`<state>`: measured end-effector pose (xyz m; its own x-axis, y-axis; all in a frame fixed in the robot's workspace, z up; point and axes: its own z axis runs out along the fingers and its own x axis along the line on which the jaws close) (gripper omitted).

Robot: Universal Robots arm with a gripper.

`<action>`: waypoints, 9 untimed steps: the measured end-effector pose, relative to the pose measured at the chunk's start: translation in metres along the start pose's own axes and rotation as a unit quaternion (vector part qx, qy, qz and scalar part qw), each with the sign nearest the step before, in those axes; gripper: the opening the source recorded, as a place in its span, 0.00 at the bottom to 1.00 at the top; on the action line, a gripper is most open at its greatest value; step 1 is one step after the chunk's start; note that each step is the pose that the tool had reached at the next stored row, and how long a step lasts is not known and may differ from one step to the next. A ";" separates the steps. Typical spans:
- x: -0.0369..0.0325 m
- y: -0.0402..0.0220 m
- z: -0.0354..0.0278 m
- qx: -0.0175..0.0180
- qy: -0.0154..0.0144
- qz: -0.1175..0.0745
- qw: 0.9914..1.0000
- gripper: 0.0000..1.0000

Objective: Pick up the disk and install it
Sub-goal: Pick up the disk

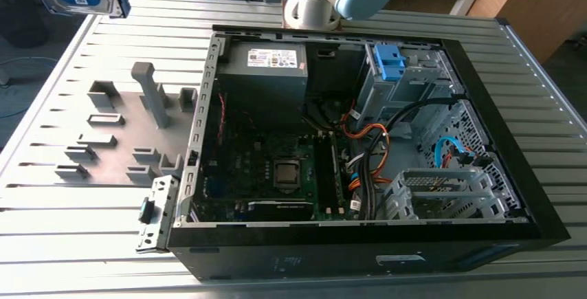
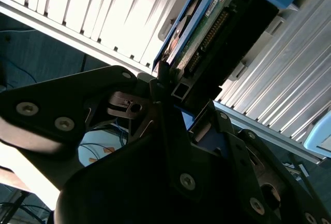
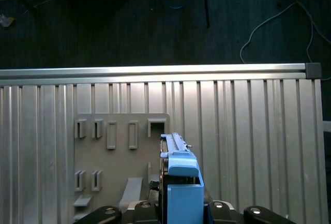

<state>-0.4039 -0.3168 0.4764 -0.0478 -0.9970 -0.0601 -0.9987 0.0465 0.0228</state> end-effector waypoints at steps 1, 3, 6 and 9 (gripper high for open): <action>0.0000 0.0000 -0.0003 0.000 0.000 0.000 1.000 0.36; 0.0000 -0.0001 -0.0009 0.000 0.000 0.000 1.000 0.36; -0.0001 -0.0001 -0.0018 0.000 0.000 0.000 1.000 0.36; -0.0002 -0.0001 -0.0026 0.000 0.000 0.000 1.000 0.36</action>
<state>-0.4037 -0.3168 0.4790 -0.0478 -0.9970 -0.0603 -0.9987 0.0465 0.0228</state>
